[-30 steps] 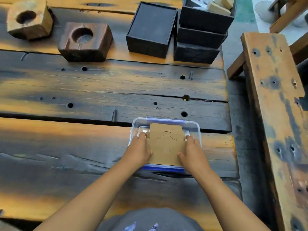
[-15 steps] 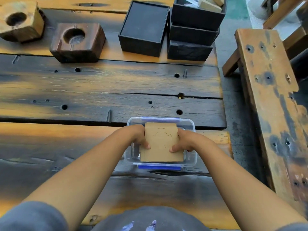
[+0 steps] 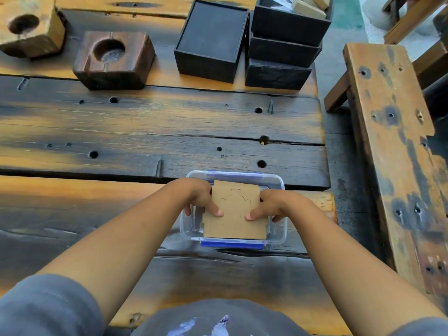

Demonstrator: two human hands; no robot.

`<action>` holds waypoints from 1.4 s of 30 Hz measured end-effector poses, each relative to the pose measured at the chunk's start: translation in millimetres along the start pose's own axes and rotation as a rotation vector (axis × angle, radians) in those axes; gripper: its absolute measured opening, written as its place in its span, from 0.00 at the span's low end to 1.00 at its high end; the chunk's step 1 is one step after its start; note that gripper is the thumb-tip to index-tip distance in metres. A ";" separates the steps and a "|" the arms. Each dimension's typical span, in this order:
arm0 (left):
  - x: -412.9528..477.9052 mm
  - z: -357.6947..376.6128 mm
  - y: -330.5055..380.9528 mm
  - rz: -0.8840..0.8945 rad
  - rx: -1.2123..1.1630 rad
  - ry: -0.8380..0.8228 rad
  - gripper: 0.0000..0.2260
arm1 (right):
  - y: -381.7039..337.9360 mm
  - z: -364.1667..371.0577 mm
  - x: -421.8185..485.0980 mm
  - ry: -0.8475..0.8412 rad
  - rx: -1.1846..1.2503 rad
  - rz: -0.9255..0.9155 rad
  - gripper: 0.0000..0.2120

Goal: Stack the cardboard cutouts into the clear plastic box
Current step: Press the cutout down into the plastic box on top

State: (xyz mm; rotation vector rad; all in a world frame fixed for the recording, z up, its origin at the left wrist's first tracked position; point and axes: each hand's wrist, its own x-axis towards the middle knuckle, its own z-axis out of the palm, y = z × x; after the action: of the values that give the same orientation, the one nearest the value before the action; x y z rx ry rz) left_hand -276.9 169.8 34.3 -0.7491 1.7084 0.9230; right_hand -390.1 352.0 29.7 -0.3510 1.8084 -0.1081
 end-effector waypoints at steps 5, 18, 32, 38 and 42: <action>5.9 5.4 -6.7 0.033 0.042 0.035 0.35 | 4.9 8.0 2.9 0.056 -0.182 -0.037 0.41; 11.5 15.9 -4.8 -0.061 0.337 -0.032 0.43 | -1.9 8.8 5.5 0.083 -0.345 0.007 0.43; 12.5 18.4 -7.6 -0.075 0.256 -0.086 0.42 | -3.7 10.6 1.9 0.063 -0.458 -0.004 0.44; 9.1 12.8 -8.9 -0.036 0.149 -0.080 0.42 | -2.4 6.1 1.1 0.067 -0.389 -0.012 0.44; 10.9 15.3 -11.7 -0.025 0.202 -0.036 0.41 | 3.1 7.7 2.5 0.085 -0.305 -0.044 0.42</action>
State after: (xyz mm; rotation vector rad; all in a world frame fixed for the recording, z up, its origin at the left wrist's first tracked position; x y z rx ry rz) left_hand -263.1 176.2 18.2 -0.6142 1.7264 0.7296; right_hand -383.9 355.0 24.6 -0.6102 1.9037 0.1260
